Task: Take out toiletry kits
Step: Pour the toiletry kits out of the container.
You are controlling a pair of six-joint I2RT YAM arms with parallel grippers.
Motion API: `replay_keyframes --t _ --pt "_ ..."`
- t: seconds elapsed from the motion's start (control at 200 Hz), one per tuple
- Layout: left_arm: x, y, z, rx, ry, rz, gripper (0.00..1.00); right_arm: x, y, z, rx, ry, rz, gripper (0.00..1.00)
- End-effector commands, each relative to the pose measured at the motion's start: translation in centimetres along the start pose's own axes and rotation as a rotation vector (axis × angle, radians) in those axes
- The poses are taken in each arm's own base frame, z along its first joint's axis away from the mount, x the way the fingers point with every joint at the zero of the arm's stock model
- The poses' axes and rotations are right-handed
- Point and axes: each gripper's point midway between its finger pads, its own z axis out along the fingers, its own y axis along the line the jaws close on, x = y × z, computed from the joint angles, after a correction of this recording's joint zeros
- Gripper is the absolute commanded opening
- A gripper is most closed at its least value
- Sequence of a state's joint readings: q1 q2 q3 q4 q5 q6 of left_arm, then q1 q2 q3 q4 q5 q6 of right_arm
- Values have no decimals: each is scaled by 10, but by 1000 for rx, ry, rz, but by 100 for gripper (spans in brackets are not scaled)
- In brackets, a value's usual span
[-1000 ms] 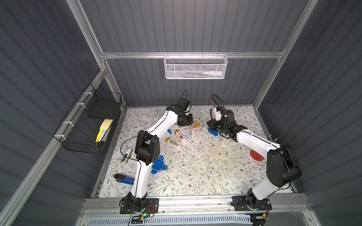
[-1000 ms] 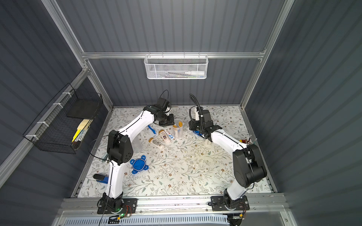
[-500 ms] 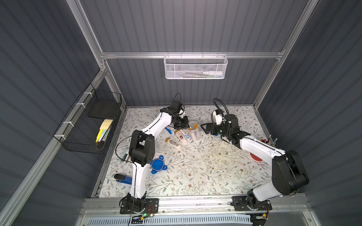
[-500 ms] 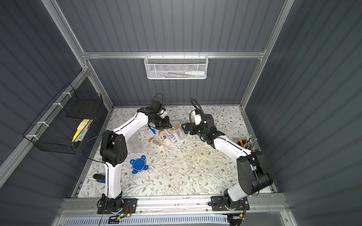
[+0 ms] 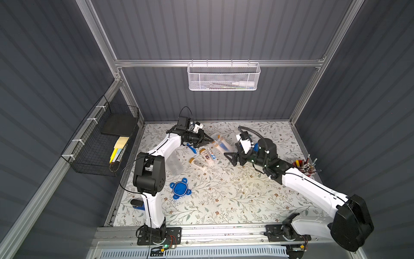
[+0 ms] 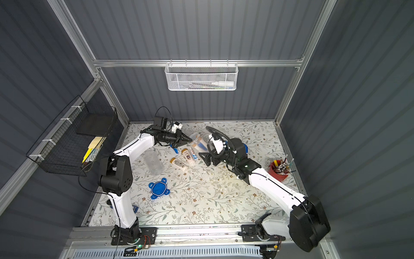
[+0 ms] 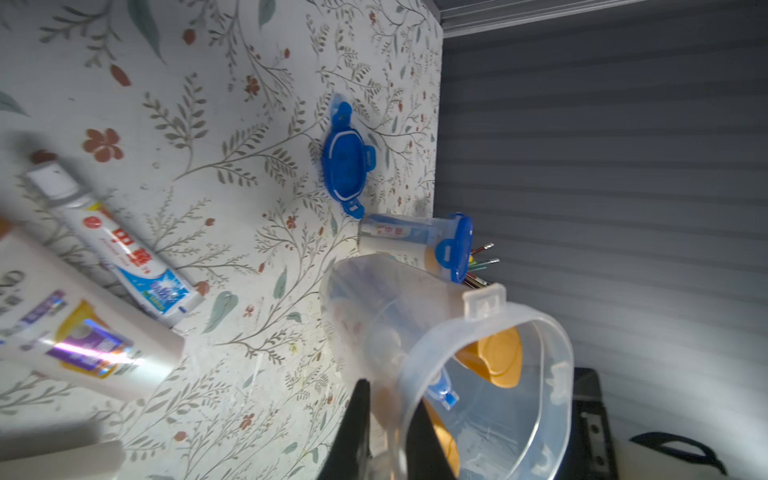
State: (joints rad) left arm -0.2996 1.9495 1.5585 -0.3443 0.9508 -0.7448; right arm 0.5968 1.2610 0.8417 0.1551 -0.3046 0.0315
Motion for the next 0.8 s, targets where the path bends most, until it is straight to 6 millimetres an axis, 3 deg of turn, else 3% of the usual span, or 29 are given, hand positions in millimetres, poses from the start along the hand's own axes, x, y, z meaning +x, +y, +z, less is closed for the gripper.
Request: replay_keyframes --t 0.0,0.31,0.63,0.72,0.795 --pt "15 -51 -14 160 56 58 0 22 -12 6 99 62 -124 99" --pt "38 -66 -29 187 75 56 0 13 -39 50 191 76 -237 99" --pt "42 -69 -29 220 95 35 0 5 -58 82 249 72 -320 98" --pt "41 -67 -29 222 99 25 0 7 -58 87 238 84 -325 89" --pt "42 -66 -28 221 101 21 0 6 -54 86 217 88 -304 69"
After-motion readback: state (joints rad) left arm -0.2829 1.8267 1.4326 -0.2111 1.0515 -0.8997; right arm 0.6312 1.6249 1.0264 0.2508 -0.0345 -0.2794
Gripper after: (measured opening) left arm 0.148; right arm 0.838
